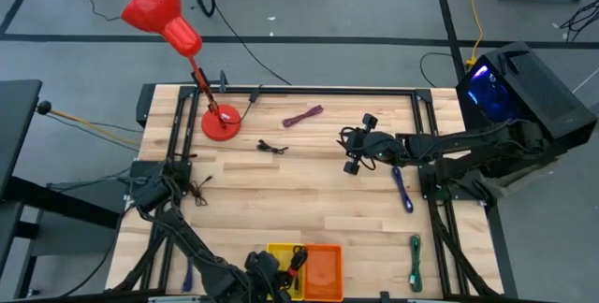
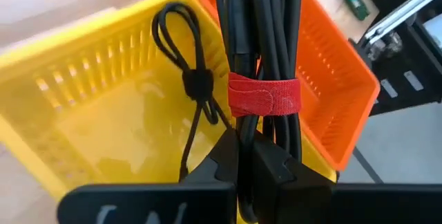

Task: Pick & Place USB Port
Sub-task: Put the black charger cable into the yellow bin

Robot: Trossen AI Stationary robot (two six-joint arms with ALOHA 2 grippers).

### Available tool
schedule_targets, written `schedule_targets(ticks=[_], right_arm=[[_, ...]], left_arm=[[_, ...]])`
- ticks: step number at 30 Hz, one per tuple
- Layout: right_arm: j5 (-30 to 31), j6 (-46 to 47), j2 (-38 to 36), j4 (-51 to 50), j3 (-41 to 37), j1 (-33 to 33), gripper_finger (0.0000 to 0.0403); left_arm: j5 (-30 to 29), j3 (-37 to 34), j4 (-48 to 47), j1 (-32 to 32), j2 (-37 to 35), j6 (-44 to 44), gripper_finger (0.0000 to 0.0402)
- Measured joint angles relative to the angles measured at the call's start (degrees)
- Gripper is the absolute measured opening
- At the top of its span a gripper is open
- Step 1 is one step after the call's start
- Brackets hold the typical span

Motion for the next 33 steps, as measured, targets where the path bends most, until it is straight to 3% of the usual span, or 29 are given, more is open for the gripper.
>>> schedule_targets(ticks=[15, 24, 33], right_arm=[[-0.1, 0.6, 0.0, -0.1, 0.0, 0.0, 0.0107], [-1.5, 0.9, 0.0, -0.3, 0.0, 0.0, 0.0107], [-1.5, 1.4, 0.0, -0.3, 0.0, 0.0, 0.0107]], left_arm=[[4.9, 0.0, -1.1, 0.0, -0.1, -1.7, 0.0015], [6.1, 0.0, -1.0, 0.0, -0.1, -1.2, 0.0069], [5.2, 0.0, -2.0, 0.0, -0.1, 0.6, 0.0058]])
